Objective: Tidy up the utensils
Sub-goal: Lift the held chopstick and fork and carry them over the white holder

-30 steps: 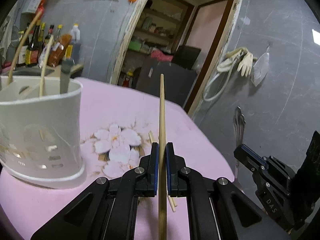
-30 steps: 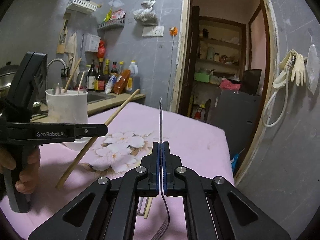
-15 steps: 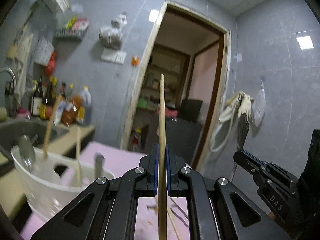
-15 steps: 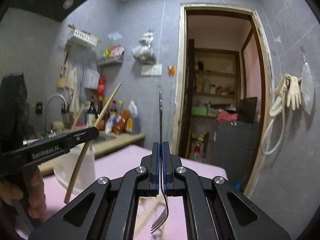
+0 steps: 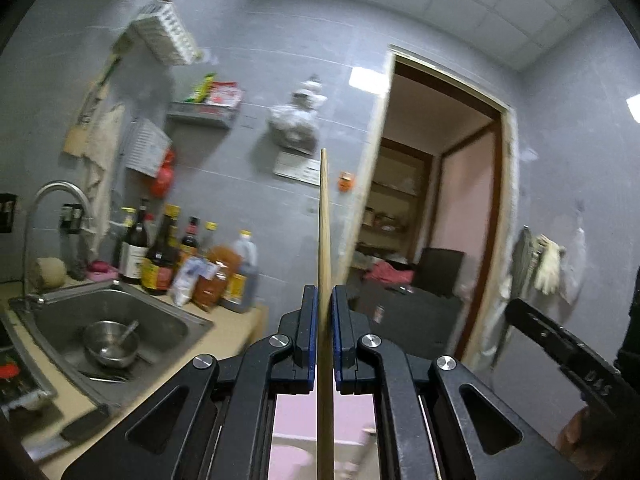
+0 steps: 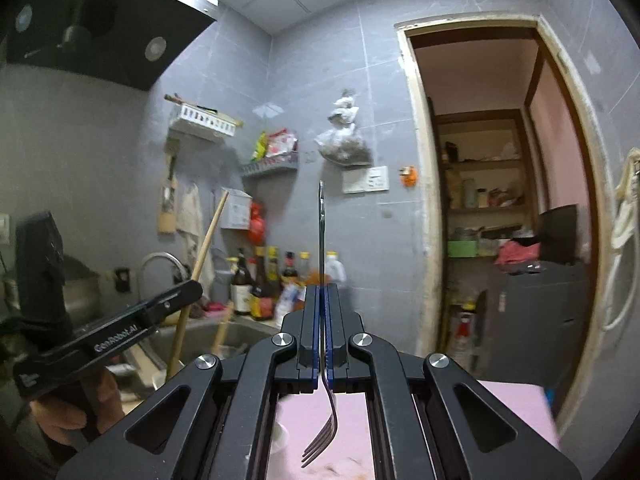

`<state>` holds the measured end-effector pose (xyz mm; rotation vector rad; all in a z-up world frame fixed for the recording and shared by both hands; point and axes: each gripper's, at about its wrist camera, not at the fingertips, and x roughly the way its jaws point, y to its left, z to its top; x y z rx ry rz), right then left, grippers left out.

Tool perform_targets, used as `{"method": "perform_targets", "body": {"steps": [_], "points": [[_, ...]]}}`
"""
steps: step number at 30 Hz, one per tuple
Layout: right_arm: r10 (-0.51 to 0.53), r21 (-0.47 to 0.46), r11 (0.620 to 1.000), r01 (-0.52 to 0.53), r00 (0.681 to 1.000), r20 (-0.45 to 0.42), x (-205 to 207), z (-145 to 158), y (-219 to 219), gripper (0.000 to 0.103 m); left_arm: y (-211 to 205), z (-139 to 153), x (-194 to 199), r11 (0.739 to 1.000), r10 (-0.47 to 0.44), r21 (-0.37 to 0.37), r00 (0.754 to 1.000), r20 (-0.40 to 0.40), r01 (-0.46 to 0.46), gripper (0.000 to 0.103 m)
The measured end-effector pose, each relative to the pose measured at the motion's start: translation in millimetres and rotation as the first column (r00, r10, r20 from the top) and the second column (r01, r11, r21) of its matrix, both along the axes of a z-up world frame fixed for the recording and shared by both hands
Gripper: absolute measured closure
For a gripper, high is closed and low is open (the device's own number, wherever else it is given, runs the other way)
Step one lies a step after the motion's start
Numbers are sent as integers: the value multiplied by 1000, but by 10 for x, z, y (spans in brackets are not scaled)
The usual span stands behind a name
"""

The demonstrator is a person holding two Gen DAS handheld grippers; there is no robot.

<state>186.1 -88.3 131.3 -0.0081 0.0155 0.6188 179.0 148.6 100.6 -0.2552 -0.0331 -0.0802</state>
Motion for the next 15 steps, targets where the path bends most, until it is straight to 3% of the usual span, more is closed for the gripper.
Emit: {"method": "perform_targets", "body": {"steps": [7, 15], "points": [[28, -29, 999, -28, 1000, -2, 146, -118, 405, 103, 438, -175, 205, 992, 117, -44, 993, -15, -118, 98], [26, -115, 993, -26, 1000, 0, 212, -447, 681, 102, 467, -432, 297, 985, 171, -33, 985, -20, -172, 98]]}}
